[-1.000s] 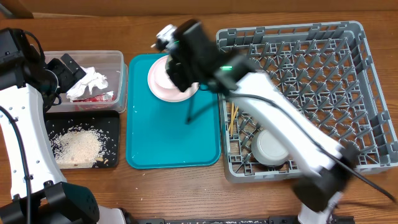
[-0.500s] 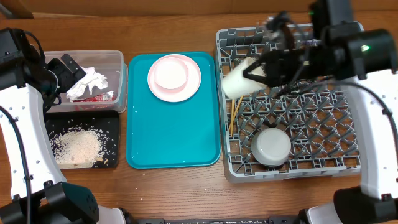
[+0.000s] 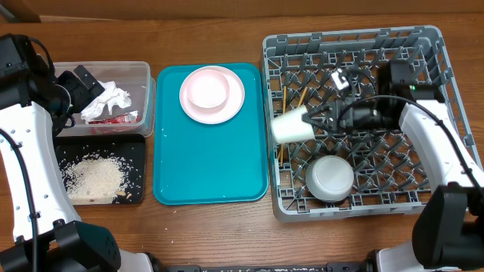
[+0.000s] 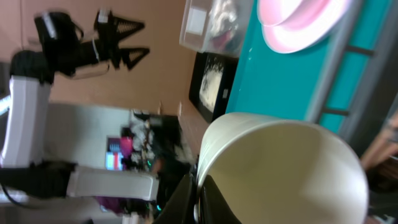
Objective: Sort waste into correct bins and load items into the dishwasher
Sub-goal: 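Carry the white cup into the dish rack with right gripper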
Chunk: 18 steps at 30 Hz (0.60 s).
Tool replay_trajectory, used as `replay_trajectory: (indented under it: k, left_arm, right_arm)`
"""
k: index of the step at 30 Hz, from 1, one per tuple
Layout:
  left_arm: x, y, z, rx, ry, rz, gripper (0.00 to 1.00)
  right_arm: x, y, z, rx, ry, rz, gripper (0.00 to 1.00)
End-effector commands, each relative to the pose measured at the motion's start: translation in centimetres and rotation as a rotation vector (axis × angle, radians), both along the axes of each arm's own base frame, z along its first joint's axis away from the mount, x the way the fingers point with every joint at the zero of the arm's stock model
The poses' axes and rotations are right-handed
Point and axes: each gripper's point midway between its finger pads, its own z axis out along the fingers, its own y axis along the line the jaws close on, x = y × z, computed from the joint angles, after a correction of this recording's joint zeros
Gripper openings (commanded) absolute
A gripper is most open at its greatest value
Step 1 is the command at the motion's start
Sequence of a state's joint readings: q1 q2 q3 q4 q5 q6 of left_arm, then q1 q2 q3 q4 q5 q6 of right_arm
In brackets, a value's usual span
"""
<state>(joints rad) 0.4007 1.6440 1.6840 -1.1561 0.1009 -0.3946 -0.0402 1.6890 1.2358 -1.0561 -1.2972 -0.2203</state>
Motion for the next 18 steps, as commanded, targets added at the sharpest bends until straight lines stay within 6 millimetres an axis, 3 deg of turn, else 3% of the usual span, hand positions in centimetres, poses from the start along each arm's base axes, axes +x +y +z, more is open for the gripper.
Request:
replay_trajectory:
  k: [1, 7, 18]
  left_arm:
    - [0.3, 0.0, 0.3, -0.008, -0.013, 0.015, 1.0]
    - [0.3, 0.0, 0.3, -0.008, -0.013, 0.015, 1.0]
    - [0.3, 0.0, 0.3, -0.008, -0.013, 0.015, 1.0]
  right_arm:
    - [0.3, -1.6, -1.5, 0.079, 0.025, -0.049, 0.04]
    - [0.2, -1.9, -4.2, 0.08, 0.038, -0.062, 0.04]
    - [1.1, -1.9, -4.0, 0.137, -0.012, -0.053, 0.04]
